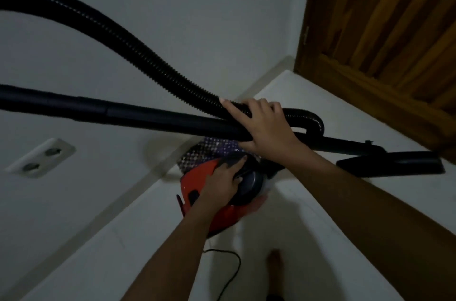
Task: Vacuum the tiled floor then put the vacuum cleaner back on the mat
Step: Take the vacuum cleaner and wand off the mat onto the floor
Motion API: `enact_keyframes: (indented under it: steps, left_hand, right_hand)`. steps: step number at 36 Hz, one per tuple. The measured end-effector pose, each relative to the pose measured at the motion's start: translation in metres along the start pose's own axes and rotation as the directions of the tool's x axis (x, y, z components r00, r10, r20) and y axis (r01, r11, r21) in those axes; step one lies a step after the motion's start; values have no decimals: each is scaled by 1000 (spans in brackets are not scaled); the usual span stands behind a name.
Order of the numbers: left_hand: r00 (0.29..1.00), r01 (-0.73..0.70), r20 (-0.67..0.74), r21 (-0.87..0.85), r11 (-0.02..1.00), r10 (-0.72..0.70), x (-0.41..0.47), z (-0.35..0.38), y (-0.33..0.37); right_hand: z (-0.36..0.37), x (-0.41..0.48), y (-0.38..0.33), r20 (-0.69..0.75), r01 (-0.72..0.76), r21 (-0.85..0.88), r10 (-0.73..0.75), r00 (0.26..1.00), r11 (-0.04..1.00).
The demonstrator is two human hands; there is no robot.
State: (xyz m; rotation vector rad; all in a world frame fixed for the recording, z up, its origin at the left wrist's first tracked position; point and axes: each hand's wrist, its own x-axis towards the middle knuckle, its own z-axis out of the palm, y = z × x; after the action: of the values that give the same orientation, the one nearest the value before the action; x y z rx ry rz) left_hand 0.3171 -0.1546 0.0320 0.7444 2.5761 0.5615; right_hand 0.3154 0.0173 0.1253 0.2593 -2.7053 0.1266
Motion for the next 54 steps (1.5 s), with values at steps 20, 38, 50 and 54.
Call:
enact_keyframes:
  steps: [20,38,50,54]
  left_hand:
    - [975,-102,192,-52,993,110,-153,20,-65]
    - [978,-148,153,45,988,140,-144,181,-278]
    - [969,-146,194,-57,988,154,-102,210,-347]
    - [964,-192,174,-80,978,203,-97,206,-347]
  right_hand:
    - [-34,-102,-143,-20,-251,9,251,968,968]
    - [196,-186,-242,33,-241,-49,243,969,969]
    - [288,-168,-271,-51,-183,-78,180,982,980]
    - [291,-158,-283,-42,-154,-104,151,988,983]
